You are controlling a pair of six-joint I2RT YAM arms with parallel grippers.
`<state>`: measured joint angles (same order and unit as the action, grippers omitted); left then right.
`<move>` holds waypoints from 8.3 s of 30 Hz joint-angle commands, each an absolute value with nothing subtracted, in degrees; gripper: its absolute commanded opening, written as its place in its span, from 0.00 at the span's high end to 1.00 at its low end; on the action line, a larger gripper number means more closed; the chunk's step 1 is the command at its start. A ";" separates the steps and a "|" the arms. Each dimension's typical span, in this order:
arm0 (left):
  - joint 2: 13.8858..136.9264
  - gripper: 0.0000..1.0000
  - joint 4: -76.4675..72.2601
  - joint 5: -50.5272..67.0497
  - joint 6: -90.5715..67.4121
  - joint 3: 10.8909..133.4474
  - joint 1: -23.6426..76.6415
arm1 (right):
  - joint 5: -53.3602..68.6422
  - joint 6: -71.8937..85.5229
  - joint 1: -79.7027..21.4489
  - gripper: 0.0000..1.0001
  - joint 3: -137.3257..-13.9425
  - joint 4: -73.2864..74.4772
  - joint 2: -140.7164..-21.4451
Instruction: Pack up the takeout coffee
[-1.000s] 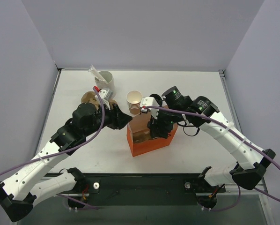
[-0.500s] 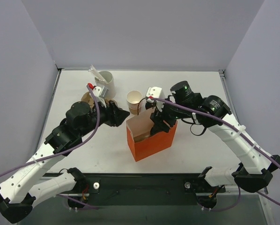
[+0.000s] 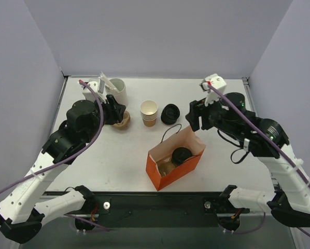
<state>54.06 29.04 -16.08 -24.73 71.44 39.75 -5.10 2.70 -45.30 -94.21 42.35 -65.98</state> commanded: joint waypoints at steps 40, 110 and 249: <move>98.96 0.54 19.95 -2.37 -26.71 91.58 6.24 | -18.02 17.40 -45.00 0.40 -83.85 49.66 -48.51; 82.27 1.00 44.64 -0.27 -23.20 99.66 7.03 | -15.46 17.67 -45.09 0.40 -87.28 50.19 -50.01; 55.38 0.03 14.76 32.17 -32.26 73.39 23.20 | -13.27 31.99 -45.09 0.00 -99.59 54.15 -56.17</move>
